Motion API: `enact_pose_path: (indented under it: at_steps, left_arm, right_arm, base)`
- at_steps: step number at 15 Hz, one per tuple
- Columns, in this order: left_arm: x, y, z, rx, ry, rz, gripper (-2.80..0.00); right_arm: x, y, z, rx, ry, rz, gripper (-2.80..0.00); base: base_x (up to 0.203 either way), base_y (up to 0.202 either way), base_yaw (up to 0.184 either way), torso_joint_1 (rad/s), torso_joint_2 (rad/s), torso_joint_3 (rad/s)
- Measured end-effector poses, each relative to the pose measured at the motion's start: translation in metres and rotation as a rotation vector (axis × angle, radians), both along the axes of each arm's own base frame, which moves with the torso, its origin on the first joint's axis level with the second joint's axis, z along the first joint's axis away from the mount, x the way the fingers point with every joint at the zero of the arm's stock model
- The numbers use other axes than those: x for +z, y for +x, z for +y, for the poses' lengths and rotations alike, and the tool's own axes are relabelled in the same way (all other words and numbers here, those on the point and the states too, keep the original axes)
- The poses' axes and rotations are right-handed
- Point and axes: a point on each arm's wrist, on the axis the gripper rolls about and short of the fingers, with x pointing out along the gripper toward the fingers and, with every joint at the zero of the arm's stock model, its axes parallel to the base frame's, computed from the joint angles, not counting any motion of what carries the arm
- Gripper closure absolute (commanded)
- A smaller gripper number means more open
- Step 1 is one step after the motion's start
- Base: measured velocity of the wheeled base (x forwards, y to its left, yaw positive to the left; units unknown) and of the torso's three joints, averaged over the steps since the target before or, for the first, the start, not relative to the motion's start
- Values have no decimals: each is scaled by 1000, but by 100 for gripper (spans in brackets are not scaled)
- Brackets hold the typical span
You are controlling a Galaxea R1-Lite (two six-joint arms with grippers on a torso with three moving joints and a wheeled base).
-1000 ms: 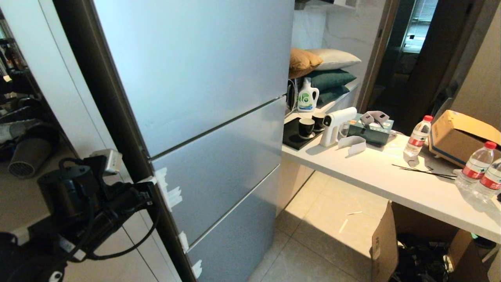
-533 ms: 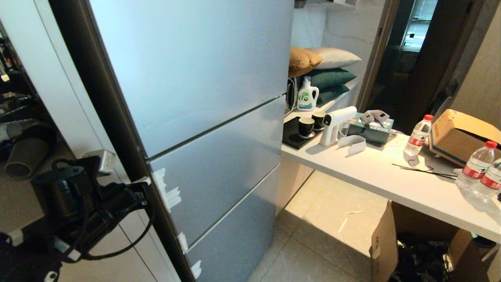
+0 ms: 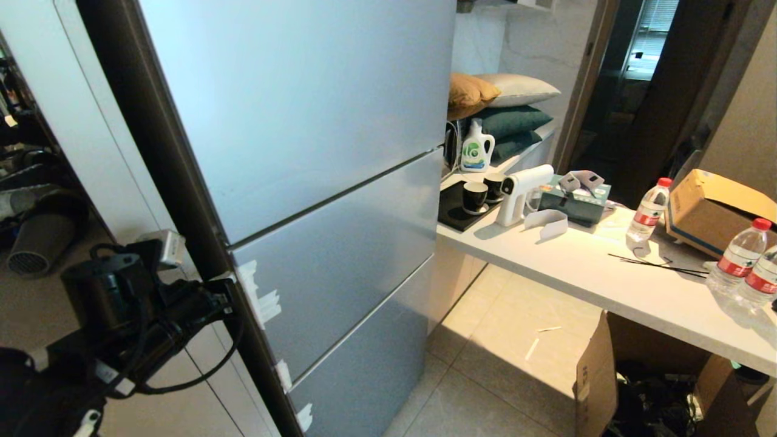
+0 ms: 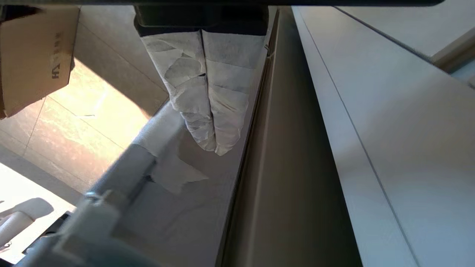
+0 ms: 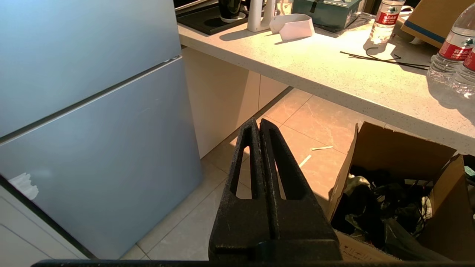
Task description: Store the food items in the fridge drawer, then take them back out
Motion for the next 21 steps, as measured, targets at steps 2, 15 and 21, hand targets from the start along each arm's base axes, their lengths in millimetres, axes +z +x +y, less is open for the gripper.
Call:
enact_pose_path:
  at_steps: [2,15,21]
  left_arm:
    - [-2,5,-1,-3,-7,2,0]
    - [-22,-7,-25,-223,-95,39,0]
    - [-24,-14,-36,-272,-94,44,0]
  right_arm:
    - [0,0,0,0,0,0,0]
    - [0,0,0,0,-1,0,0]
    - [0,0,0,0,0,0,0]
  base:
    - [0,0,0,0,0,0]
    - [0,0,0,0,0,0]
    - [0,0,0,0,0,0]
